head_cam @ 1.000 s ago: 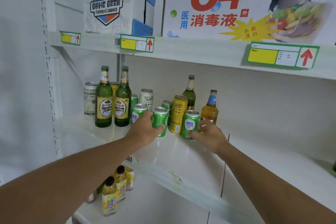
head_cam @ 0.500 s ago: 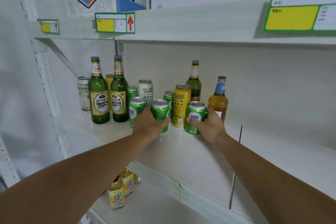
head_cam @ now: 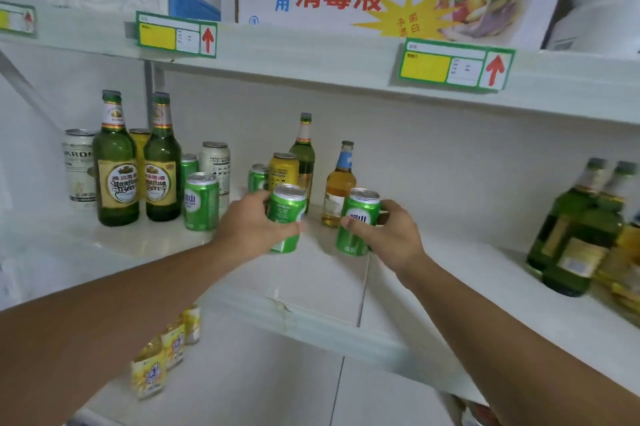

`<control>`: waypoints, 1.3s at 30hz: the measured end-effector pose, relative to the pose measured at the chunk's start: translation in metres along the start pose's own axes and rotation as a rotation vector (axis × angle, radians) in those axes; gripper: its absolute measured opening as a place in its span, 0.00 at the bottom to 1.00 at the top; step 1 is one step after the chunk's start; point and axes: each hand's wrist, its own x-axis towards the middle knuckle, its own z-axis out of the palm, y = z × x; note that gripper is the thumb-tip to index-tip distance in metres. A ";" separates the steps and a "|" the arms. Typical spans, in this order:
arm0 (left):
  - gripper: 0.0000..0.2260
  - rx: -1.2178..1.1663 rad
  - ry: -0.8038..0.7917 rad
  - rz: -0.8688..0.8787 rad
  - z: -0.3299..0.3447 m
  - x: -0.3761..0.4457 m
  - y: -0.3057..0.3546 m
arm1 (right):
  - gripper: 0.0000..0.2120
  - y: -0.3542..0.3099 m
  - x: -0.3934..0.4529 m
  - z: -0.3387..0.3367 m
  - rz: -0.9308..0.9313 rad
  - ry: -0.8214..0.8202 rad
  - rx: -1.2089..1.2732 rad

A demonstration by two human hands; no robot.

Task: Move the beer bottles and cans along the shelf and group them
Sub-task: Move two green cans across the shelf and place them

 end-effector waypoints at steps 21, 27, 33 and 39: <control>0.30 -0.223 -0.259 0.108 0.145 -0.103 0.182 | 0.24 0.064 -0.146 -0.264 0.079 0.259 -0.062; 0.23 -0.179 -0.235 0.120 0.189 -0.131 0.225 | 0.26 0.090 -0.155 -0.323 0.063 0.170 -0.027; 0.19 -0.173 -0.186 0.068 0.208 -0.135 0.236 | 0.30 0.111 -0.147 -0.343 0.069 0.157 0.037; 0.19 -0.149 -0.170 0.060 0.212 -0.099 0.227 | 0.29 0.119 -0.109 -0.330 0.079 0.137 0.039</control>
